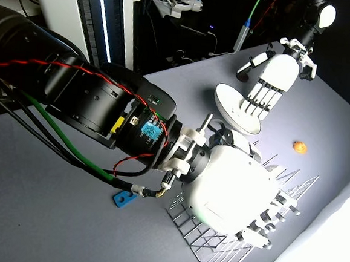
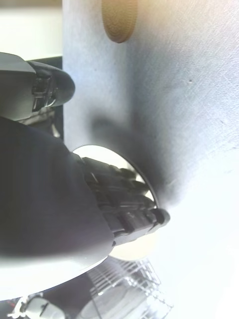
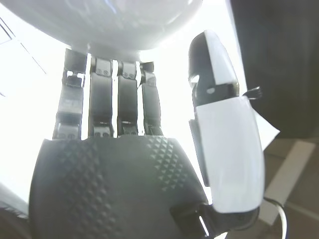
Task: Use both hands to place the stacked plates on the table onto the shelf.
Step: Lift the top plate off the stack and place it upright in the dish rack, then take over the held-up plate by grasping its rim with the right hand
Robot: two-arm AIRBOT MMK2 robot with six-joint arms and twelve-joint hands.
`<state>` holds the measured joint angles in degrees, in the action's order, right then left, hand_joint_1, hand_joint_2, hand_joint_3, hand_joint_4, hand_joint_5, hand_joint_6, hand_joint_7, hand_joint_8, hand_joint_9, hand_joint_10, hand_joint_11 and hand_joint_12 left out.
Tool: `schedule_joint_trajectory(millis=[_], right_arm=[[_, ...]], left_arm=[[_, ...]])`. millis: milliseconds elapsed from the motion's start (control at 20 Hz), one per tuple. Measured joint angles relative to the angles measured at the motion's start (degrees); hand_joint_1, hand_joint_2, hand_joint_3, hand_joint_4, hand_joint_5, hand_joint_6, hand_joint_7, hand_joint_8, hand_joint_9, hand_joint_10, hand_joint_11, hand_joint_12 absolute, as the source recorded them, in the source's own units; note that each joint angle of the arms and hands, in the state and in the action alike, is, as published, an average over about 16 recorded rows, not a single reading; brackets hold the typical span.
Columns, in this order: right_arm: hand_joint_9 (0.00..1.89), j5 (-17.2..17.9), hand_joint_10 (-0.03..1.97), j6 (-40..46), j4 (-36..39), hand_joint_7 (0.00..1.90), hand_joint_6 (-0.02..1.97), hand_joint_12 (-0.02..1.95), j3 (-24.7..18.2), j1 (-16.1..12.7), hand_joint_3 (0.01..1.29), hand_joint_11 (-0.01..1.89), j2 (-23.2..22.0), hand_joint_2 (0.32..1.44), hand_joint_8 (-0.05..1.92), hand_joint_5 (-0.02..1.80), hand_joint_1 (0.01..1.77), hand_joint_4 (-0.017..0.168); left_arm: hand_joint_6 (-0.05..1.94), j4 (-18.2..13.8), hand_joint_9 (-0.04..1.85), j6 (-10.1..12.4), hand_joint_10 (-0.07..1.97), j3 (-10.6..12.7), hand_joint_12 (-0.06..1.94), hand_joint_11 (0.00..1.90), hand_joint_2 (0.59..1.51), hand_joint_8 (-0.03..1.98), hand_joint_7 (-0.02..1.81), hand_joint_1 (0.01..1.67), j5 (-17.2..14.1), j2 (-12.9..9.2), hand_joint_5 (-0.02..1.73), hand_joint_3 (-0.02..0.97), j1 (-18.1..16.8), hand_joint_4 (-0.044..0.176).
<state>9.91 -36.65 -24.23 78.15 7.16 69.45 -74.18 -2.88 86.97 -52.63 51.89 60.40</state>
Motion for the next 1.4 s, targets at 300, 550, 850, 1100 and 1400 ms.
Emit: schedule_joint_trajectory(millis=[300,550,850,1100,1400], right_arm=[[0.28,4.2,0.04,-1.4,11.1,0.29,0.02,0.69,-5.7,-1.3,0.01,0.03,-1.9,1.07,0.02,0.24,0.90,-0.006],[0.12,9.2,0.02,-8.0,22.1,0.12,0.02,0.30,-12.2,0.1,0.01,0.02,-2.6,0.97,0.02,0.11,0.94,-0.003],[0.02,13.8,0.02,-19.1,32.0,0.02,0.02,0.02,-18.5,4.6,0.01,0.03,-1.3,0.89,0.02,0.02,0.99,0.001],[0.02,15.2,0.02,-28.3,34.9,0.02,0.02,0.08,-21.1,9.1,0.01,0.02,1.5,0.88,0.02,0.02,1.02,0.003],[0.02,14.9,0.02,-33.7,35.5,0.02,0.02,0.16,-20.1,12.3,0.01,0.02,5.9,0.89,0.02,0.02,1.02,0.004]], left_arm=[[0.00,0.3,-0.02,0.0,-0.03,-0.1,0.01,0.02,1.107,-0.01,0.02,0.02,0.0,0.0,-0.01,0.011,0.0,-0.001],[0.01,0.6,-0.02,0.0,-0.03,-0.1,0.01,0.02,1.106,-0.01,0.01,0.02,0.2,0.0,-0.01,0.012,0.0,-0.001],[0.00,0.7,-0.02,0.0,-0.03,-0.2,0.01,0.02,1.106,-0.01,0.01,0.02,0.3,-0.1,-0.01,0.012,0.1,-0.001],[0.00,0.8,-0.02,0.0,-0.03,-0.3,0.01,0.01,1.104,-0.01,0.01,0.02,0.3,-0.1,-0.01,0.012,0.3,-0.001],[0.00,0.9,-0.02,0.0,-0.03,-0.4,0.01,0.01,1.105,-0.01,0.01,0.02,0.4,-0.2,-0.01,0.012,0.8,0.000]])
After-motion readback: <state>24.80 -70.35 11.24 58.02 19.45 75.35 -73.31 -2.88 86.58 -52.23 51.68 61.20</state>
